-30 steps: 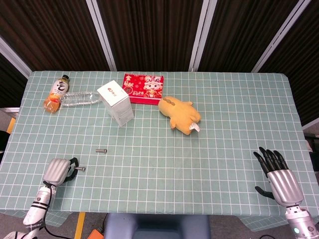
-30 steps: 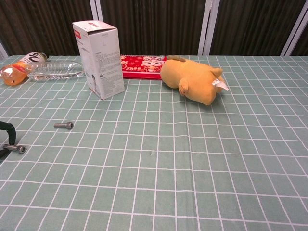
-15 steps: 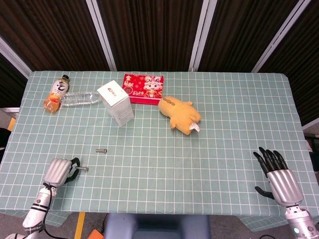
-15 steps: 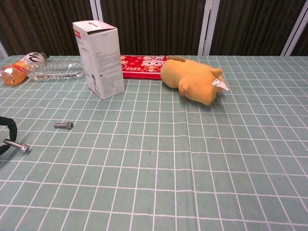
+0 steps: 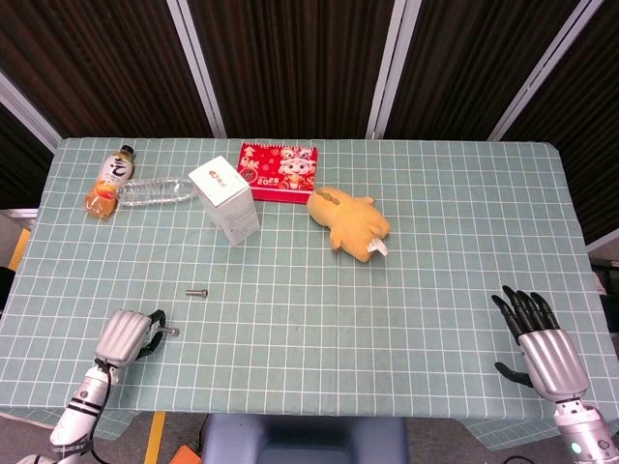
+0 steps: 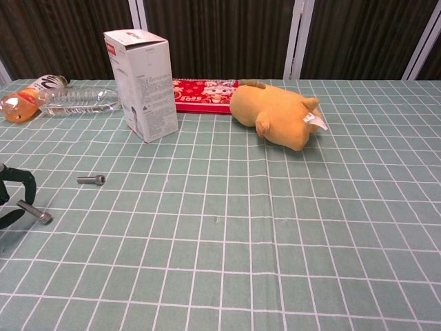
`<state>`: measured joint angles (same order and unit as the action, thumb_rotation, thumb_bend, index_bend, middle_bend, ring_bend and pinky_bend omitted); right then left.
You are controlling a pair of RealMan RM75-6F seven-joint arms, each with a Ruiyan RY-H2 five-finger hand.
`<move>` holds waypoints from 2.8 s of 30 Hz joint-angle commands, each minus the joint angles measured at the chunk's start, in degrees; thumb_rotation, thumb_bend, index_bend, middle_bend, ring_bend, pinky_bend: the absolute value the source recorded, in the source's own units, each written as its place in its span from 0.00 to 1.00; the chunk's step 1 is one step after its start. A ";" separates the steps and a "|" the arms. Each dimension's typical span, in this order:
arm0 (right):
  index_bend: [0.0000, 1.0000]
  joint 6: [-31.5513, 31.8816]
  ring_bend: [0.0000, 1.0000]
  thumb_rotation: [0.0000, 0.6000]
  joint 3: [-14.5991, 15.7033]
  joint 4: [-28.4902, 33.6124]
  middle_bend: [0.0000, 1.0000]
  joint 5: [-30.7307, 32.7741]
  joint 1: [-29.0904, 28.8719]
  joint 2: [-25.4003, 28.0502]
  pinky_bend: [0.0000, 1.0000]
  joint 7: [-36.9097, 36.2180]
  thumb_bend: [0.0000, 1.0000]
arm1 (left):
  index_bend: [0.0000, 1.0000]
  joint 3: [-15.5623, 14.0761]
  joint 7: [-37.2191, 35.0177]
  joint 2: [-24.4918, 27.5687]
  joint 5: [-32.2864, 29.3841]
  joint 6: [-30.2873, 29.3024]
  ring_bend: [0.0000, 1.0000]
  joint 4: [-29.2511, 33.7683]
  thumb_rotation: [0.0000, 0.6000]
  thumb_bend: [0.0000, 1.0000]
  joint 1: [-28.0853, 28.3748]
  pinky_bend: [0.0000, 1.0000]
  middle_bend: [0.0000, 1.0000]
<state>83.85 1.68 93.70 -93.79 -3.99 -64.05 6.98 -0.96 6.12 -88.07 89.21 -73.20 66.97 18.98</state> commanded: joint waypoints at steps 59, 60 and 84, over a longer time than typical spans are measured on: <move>0.00 -1.28 0.00 1.00 -0.23 0.06 0.00 1.16 -0.45 -0.09 0.00 0.37 0.15 | 0.40 8.45 -7.09 3.41 -8.43 14.07 1.00 6.22 1.00 0.42 11.66 1.00 1.00; 0.00 -1.38 0.00 1.00 -0.28 0.03 0.00 1.29 -0.48 -0.11 0.00 0.32 0.15 | 0.41 8.66 -7.24 2.29 -8.79 14.54 1.00 4.91 1.00 0.41 12.18 1.00 1.00; 0.00 -1.69 0.00 1.00 -0.43 -0.04 0.00 1.82 -0.70 0.11 0.00 -0.22 0.15 | 0.44 6.83 -6.41 -5.88 -9.74 15.75 1.00 -8.14 1.00 0.40 14.15 1.00 1.00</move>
<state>82.16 1.25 93.67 -91.96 -4.69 -63.93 6.75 5.92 -0.24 -93.88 79.53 -57.47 58.94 33.16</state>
